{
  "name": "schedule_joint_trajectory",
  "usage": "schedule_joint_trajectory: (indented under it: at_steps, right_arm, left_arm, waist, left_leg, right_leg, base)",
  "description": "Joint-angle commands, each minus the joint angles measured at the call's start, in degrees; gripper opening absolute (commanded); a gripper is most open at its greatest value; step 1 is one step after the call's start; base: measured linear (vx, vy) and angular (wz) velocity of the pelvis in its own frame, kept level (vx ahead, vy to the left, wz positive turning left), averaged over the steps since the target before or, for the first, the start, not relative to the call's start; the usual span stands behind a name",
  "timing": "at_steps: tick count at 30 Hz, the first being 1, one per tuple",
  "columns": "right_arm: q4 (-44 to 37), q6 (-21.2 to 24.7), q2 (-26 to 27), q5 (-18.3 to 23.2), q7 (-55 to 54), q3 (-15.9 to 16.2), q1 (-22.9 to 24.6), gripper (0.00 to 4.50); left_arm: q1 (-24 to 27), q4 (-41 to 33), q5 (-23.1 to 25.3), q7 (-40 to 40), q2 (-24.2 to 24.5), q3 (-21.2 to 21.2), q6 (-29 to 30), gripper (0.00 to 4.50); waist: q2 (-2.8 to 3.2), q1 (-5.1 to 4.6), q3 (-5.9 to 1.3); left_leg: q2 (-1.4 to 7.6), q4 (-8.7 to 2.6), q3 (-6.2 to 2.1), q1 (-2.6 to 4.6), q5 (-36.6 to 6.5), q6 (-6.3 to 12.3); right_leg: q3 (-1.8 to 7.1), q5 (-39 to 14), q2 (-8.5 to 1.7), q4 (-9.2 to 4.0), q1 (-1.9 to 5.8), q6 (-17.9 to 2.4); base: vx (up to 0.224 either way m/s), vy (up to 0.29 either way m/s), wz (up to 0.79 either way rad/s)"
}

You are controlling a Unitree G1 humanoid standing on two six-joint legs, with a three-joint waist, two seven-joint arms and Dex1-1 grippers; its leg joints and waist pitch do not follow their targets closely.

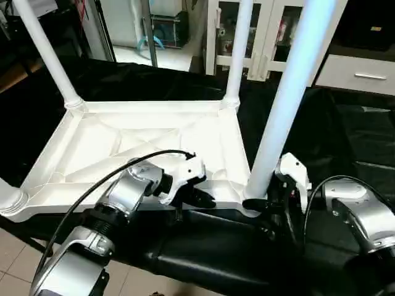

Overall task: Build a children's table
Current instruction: Rotate leg to tighten

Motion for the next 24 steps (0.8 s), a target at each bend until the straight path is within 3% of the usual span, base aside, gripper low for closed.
schedule_joint_trajectory:
  at_steps: [1, 8, 10, 11, 14, 16, 18, 19, 20, 21, 22, 24]
  right_arm:
    - [0.62, 0.13, -0.35, -1.0, 1.41, 1.18, -0.08, 2.72]
    - [0.26, 1.34, 0.87, -0.05, 1.01, 0.77, 0.32, 2.62]
    - [1.37, 0.65, 2.55, -0.04, -1.69, -0.36, 0.37, 2.62]
    - [3.89, -0.94, 5.57, -0.86, -7.63, -2.34, 0.1, 2.62]
    - [4.98, -0.71, 7.25, -0.76, -10.78, -3.56, 0.01, 2.62]
    - [6.56, 0.58, 11.79, -0.18, -18.77, -6.27, 0.34, 2.62]
    - [7.47, 0.62, 14.84, -1.02, -24.97, -7.48, 0.48, 2.62]
    - [8.72, 0.16, 17.93, -3.23, -32.39, -8.2, 0.39, 2.62]
    - [10.21, -0.49, 20.07, -6.43, -39.36, -8.16, -0.07, 2.61]
    - [11.31, -0.19, 21.65, -7.91, -43.62, -8.31, -0.61, 2.61]
    - [11.31, -0.19, 21.65, -7.91, -43.62, -8.31, -0.61, 2.61]
    - [13.46, 0.8, 25.63, -9.47, -52.72, -9.84, -1.99, 2.61]
  left_arm:
    - [1.28, 0.98, 0.8, -0.42, 0.08, -2.1, 1.64, 0.0]
    - [1.36, 1.61, 0.53, 0.19, -0.33, -1.7, 1.67, 0.0]
    - [1.29, 2.14, 0.42, 1.39, -0.68, -1.18, 1.68, 0.0]
    - [1.09, 3.23, 0.39, 3.62, -1.5, -0.36, 1.75, 0.0]
    - [0.75, 4.15, 0.54, 5.62, -2.18, 0.24, 1.7, 0.0]
    - [-0.61, 6.99, 0.6, 10.09, -4.12, 1.74, 1.57, 0.0]
    - [-1.67, 9.04, 0.44, 12.59, -5.48, 2.67, 1.34, 0.0]
    - [-2.88, 11.3, 0.22, 15.47, -7.03, 3.72, 1.01, 0.0]
    - [-3.88, 13.08, -0.01, 17.9, -8.37, 4.55, 0.69, 0.0]
    - [-4.44, 14.0, 0.1, 19.44, -9.19, 4.75, -0.03, 0.0]
    - [-4.44, 14.0, 0.1, 19.44, -9.19, 4.75, -0.03, 0.0]
    - [-5.5, 15.49, 0.59, 22.15, -10.65, 4.8, -1.22, 0.0]
  waist:
    - [-0.67, 0.16, -3.17]
    - [-1.2, 0.14, -3.17]
    - [-1.09, 0.15, -3.11]
    - [-1.05, 0.0, -3.03]
    - [-1.16, -0.84, -2.62]
    - [-0.96, -1.42, -2.43]
    - [-1.08, -1.73, -2.45]
    - [-1.19, -1.9, -2.55]
    - [-1.02, -2.09, -2.41]
    - [-1.06, -2.17, -2.4]
    - [-1.1, -2.55, -2.43]
    - [-0.73, -2.7, -2.43]
  left_leg:
    - [3.31, -3.44, -0.9, -0.05, -7.69, 5.42]
    - [3.3, -3.3, -0.82, -0.14, -6.63, 6.17]
    - [3.28, -3.34, -0.83, -0.14, -6.94, 6.18]
    - [3.25, -3.4, -0.81, -0.2, -7.73, 5.63]
    - [3.08, -4.06, -1.08, 0.04, -12.18, 2.96]
    - [3.09, -4.31, -1.17, 0.13, -14.38, 1.95]
    - [2.85, -4.52, -1.41, 0.03, -15.21, 0.67]
    - [2.87, -4.68, -1.65, -0.29, -15.16, 0.48]
    - [2.66, -4.65, -1.47, -0.06, -15.2, -0.3]
    - [2.59, -4.65, -1.51, 0.22, -15.78, -0.82]
    - [2.51, -4.8, -1.76, -0.04, -16.42, -1.13]
    - [2.54, -4.77, -1.58, 0.37, -17.17, -0.65]
  right_leg:
    - [2.38, -4.83, -3.59, -3.19, 3.35, -16.27]
    - [2.42, -5.1, -3.64, -3.07, 3.32, -16.14]
    - [2.4, -5.9, -3.63, -3.16, 3.26, -15.95]
    - [2.43, -7.63, -3.79, -3.37, 3.08, -15.69]
    - [2.35, -16.48, -3.84, -4.48, 3.01, -13.03]
    - [2.43, -19.66, -3.74, -4.87, 2.61, -11.87]
    - [2.32, -21.95, -3.73, -5.13, 2.75, -10.3]
    - [2.26, -22.02, -3.85, -5.05, 3.11, -9.59]
    - [2.25, -22.73, -3.61, -5.36, 2.39, -8.95]
    - [2.26, -23.38, -3.59, -5.44, 2.31, -8.66]
    - [2.2, -24.45, -3.76, -5.36, 2.64, -8.28]
    - [2.39, -24.53, -3.66, -5.74, 2.07, -7.86]
  base:
    - [0.0, 0.0, 0.0]
    - [0.0, 0.0, 0.0]
    - [0.0, 0.0, 0.0]
    - [0.0, 0.0, 0.0]
    - [0.0, 0.0, 0.0]
    - [0.0, 0.0, 0.0]
    - [0.0, 0.0, 0.0]
    - [0.0, 0.0, 0.0]
    - [0.0, 0.0, 0.0]
    - [0.0, 0.0, 0.0]
    - [0.0, 0.0, 0.0]
    - [0.0, 0.0, 0.0]
